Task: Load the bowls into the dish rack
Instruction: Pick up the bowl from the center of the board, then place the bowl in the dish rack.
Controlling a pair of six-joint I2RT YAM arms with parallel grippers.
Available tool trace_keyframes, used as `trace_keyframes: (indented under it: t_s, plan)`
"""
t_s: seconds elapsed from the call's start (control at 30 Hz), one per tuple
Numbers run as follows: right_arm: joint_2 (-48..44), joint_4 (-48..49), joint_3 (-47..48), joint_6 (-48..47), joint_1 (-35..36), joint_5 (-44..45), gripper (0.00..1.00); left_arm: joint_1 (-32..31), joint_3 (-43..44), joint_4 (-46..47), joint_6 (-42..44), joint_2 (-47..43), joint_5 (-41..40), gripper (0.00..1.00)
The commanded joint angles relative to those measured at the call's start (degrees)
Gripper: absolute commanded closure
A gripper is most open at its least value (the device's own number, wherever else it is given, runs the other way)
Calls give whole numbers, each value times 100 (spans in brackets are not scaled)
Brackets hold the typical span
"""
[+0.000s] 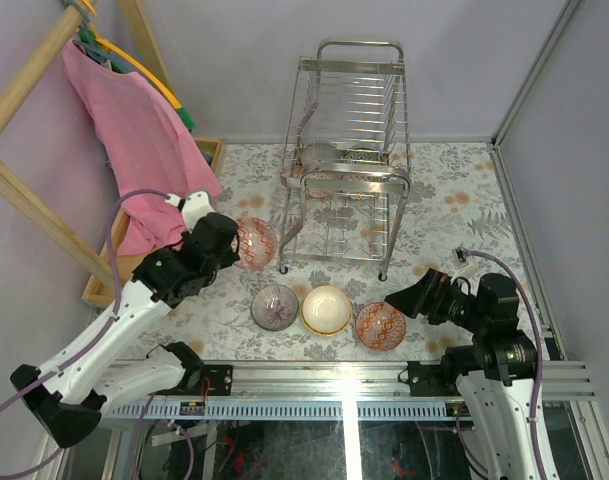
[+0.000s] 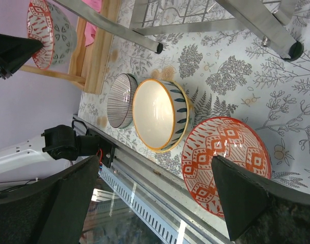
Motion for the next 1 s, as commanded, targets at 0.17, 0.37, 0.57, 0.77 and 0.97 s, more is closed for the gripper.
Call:
trace_keyframes:
  t_s: [0.17, 0.37, 0.57, 0.77, 0.97]
  plan:
    - [-77, -181, 371, 118, -12, -138, 0, 946, -97, 1704, 1554, -165, -486, 100]
    - [42, -287, 617, 46, -18, -80, 0, 1329, -530, 2917, 2213, 74, -499, 100]
    - [334, -577, 1207, -95, -12, 8, 0, 1895, -994, 4411, 2968, 402, 49, 100]
    - [477, -708, 1545, -244, -10, 62, 0, 2264, -1165, 5700, 3395, 1120, 743, 100]
    - [506, -682, 1548, -213, 59, 11, 0, 2326, -1499, 7297, 4169, 1595, 1462, 100]
